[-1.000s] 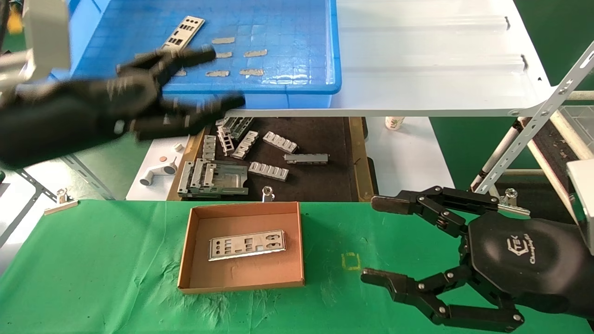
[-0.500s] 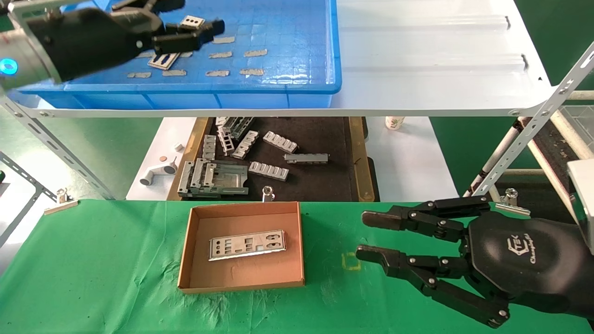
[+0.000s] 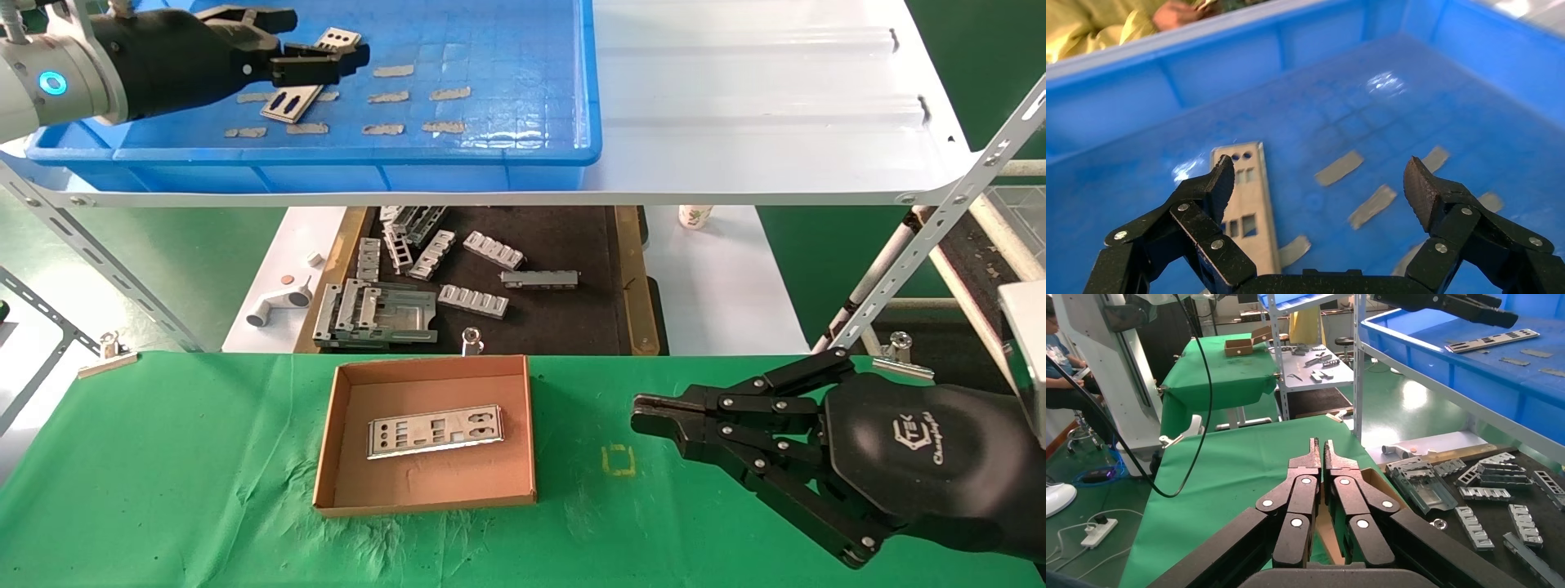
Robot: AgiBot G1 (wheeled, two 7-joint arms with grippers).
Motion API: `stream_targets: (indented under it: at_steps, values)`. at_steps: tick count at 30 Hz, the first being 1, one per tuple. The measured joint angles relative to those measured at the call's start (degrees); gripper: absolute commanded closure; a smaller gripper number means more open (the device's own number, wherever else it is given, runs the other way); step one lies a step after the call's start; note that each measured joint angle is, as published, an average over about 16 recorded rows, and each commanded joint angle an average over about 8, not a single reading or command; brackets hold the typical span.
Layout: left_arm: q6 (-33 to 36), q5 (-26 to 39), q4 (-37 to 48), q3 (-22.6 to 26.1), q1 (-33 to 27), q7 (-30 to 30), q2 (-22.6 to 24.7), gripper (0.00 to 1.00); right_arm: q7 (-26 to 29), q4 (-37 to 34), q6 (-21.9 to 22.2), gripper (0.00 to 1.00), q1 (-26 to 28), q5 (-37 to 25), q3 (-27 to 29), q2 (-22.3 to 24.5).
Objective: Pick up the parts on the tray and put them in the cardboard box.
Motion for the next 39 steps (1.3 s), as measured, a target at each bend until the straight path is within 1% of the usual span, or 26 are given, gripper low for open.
stream_targets:
  at_steps: [6, 13, 17, 23, 25, 26, 31, 32, 33, 34, 39]
  values:
    - [-5.67, 0.89, 4.01, 0.49, -1.04, 0.48, 1.86, 0.00, 0.00, 0.00, 0.00, 1.00, 0.00, 0.00, 0.00, 0.00]
    - [-11.85, 0.77, 6.55, 0.33, -0.86, 0.09, 3.80, 0.00, 0.00, 0.00, 0.00, 1.00, 0.00, 0.00, 0.00, 0.00]
    - [-13.69, 0.48, 7.30, 0.11, -0.56, -0.65, 4.57, 0.00, 0.00, 0.00, 0.00, 1.00, 0.00, 0.00, 0.00, 0.00]
    - [-13.86, 0.11, 7.69, -0.14, -0.26, -1.83, 4.98, 0.01, 0.00, 0.00, 0.00, 1.00, 0.00, 0.00, 0.00, 0.00]
    - [-13.70, 0.05, 7.74, -0.19, -0.20, -2.19, 5.01, 0.15, 0.00, 0.00, 0.00, 1.00, 0.00, 0.00, 0.00, 0.00]
    - [-13.65, 0.03, 7.78, -0.20, -0.17, -2.38, 5.00, 0.25, 0.00, 0.00, 0.00, 1.00, 0.00, 0.00, 0.00, 0.00]
    - [-13.51, 0.02, 7.91, -0.21, -0.04, -3.27, 4.97, 0.87, 0.00, 0.00, 0.00, 1.00, 0.00, 0.00, 0.00, 0.00]
    - [-13.49, 0.03, 7.91, -0.20, -0.03, -3.42, 4.96, 0.93, 0.00, 0.00, 0.00, 1.00, 0.00, 0.00, 0.00, 0.00]
    - [-13.47, 0.05, 7.91, -0.18, -0.02, -3.56, 4.95, 0.98, 0.00, 0.00, 0.00, 1.00, 0.00, 0.00, 0.00, 0.00]
    - [-13.44, 0.08, 7.90, -0.16, -0.01, -3.69, 4.94, 1.00, 0.00, 0.00, 0.00, 1.00, 0.00, 0.00, 0.00, 0.00]
    - [-13.20, 0.23, 7.81, -0.06, 0.05, -4.27, 4.87, 1.00, 0.00, 0.00, 0.00, 1.00, 0.00, 0.00, 0.00, 0.00]
